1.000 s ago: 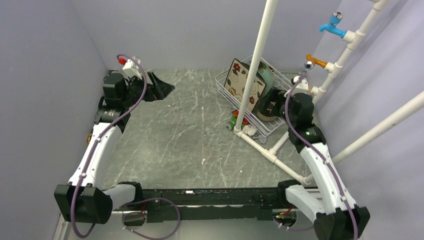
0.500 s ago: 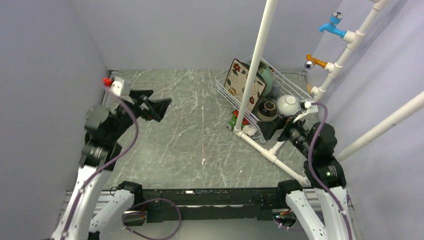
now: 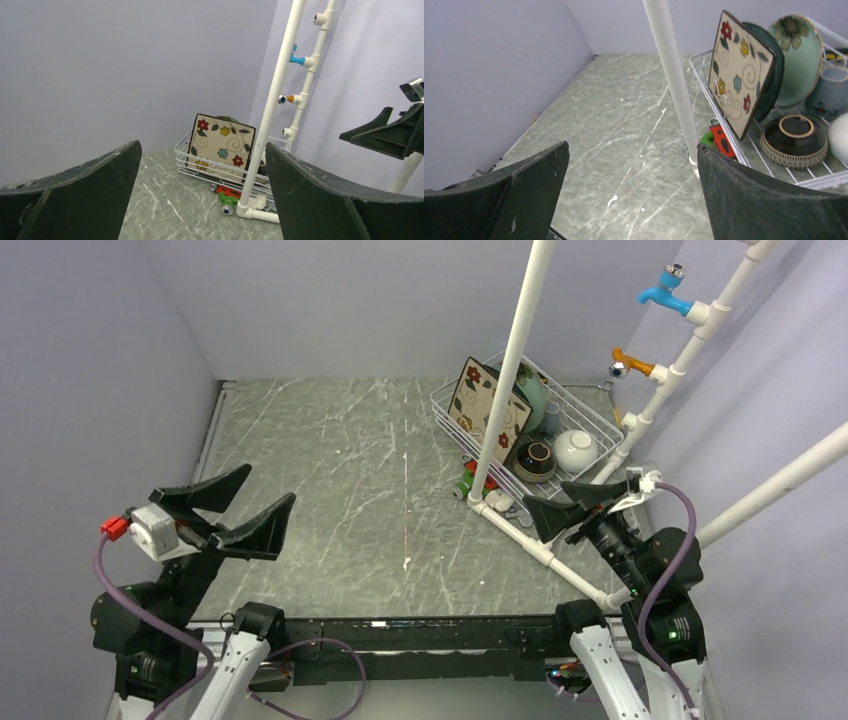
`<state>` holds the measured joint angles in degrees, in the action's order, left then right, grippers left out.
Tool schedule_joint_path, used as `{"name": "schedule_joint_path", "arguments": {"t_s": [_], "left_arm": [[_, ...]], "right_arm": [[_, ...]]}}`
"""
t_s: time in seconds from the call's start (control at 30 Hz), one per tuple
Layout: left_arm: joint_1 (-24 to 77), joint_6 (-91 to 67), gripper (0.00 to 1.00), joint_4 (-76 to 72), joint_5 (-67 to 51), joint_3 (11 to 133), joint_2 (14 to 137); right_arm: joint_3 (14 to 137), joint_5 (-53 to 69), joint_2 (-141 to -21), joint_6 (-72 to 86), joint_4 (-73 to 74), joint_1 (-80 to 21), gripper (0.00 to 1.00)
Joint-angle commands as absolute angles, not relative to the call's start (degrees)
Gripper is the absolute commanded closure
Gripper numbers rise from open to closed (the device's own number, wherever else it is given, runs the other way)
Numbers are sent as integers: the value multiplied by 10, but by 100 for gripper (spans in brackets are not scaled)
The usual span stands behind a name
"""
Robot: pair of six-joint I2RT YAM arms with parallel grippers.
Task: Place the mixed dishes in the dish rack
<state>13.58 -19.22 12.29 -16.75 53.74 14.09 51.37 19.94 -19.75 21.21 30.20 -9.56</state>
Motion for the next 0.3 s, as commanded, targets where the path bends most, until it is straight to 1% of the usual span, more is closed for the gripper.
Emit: {"name": "schedule_joint_path", "arguments": {"t_s": [0.0,0.27], "left_arm": [[137,-188,1,162,-138,557,117],[137,-178,1,187,-132,576,114]], "right_arm": [[523,219,-178,235,251,-97,0],[534,188,-175,240,247,-98,0]]}}
